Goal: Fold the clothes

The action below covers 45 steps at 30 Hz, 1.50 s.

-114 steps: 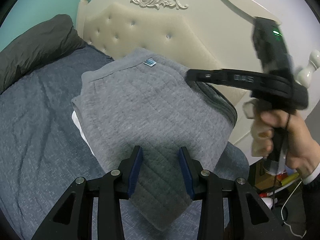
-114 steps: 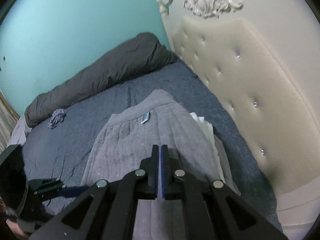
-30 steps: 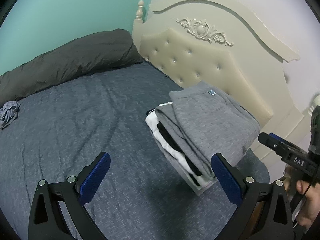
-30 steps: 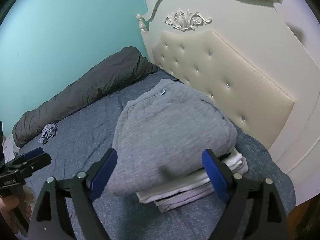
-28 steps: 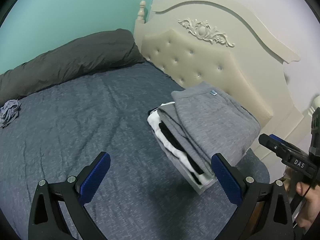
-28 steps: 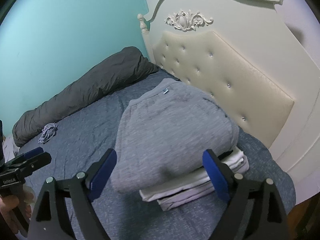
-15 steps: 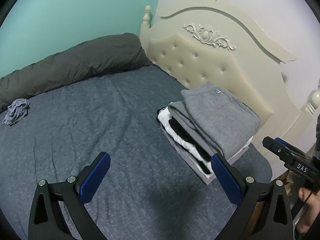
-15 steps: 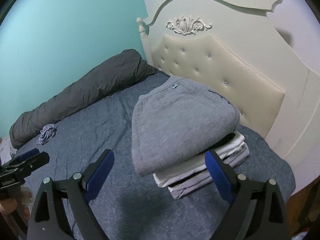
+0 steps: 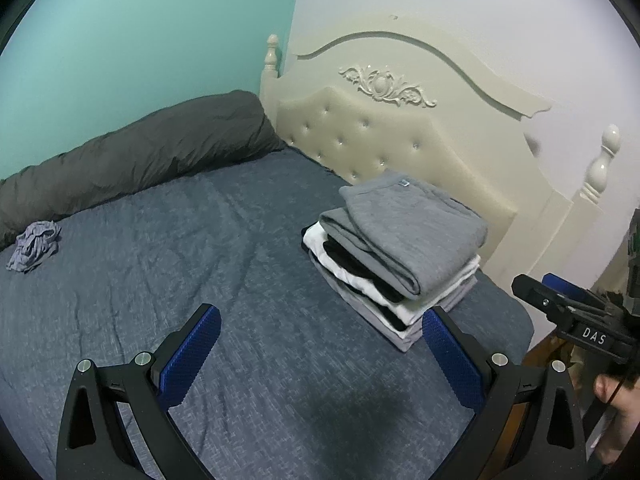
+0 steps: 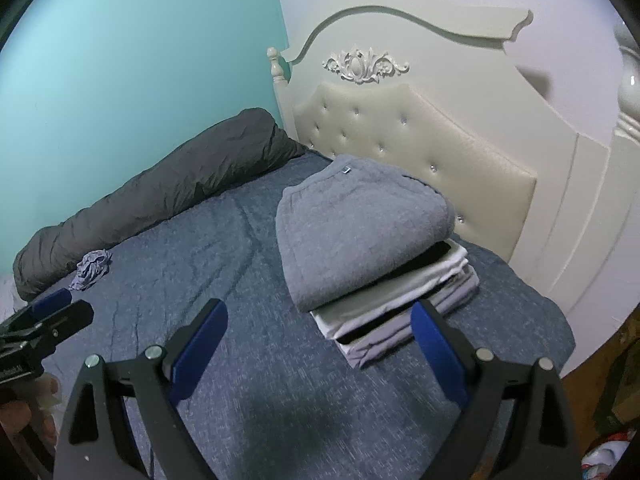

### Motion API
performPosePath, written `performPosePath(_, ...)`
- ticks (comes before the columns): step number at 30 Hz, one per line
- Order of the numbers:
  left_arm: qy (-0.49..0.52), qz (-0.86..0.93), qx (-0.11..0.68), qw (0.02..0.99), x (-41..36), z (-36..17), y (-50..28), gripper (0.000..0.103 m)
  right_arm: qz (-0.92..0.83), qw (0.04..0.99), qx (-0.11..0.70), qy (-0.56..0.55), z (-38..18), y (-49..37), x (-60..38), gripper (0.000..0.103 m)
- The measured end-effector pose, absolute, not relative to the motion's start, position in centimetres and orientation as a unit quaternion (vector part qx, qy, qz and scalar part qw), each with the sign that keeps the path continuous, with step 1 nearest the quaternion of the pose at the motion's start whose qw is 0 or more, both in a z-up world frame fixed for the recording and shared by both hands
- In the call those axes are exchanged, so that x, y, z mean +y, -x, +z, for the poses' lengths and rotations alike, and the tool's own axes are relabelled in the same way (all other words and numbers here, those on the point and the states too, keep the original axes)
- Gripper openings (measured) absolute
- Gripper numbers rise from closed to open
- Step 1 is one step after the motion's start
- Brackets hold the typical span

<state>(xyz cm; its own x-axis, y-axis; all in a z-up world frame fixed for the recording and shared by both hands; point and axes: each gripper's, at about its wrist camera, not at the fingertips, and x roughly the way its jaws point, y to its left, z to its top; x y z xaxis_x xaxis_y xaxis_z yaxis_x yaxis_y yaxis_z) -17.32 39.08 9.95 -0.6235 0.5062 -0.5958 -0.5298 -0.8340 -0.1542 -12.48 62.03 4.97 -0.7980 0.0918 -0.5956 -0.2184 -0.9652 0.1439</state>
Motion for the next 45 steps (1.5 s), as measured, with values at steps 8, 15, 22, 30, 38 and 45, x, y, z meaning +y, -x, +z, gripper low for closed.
performPosePath(8, 0.32, 0.896, 0.011, 0.308, 37.4, 9.7, 14.6, 0.103, 0.944, 0.086, 0.105, 0.302, 4.9, 8.8, 60.3, 0.094)
performPosePath(15, 0.315, 0.896, 0.011, 0.312, 35.6, 9.4, 11.7, 0.103, 0.944, 0.098, 0.098, 0.299, 4.2, 5.0, 58.7, 0.094)
performPosePath(22, 0.307, 0.896, 0.023, 0.321, 34.8, 8.9, 8.2, 0.103, 0.943, 0.096, 0.111, 0.299, 3.5, 1.4, 57.5, 0.094)
performPosePath(30, 0.304, 0.896, 0.029, 0.321, 33.9, 8.4, 5.5, 0.103, 0.94, 0.1, 0.109, 0.307, 2.7, -1.2, 56.5, 0.094)
performPosePath(38, 0.292, 0.903, 0.039, 0.313, 33.1, 8.3, 3.4, 0.103, 0.94, 0.098, 0.108, 0.308, 2.2, -2.9, 55.8, 0.094)
performPosePath(45, 0.297, 0.898, 0.042, 0.322, 33.0, 7.8, 2.1, 0.103, 0.942, 0.089, 0.103, 0.308, 2.2, -3.9, 55.1, 0.094)
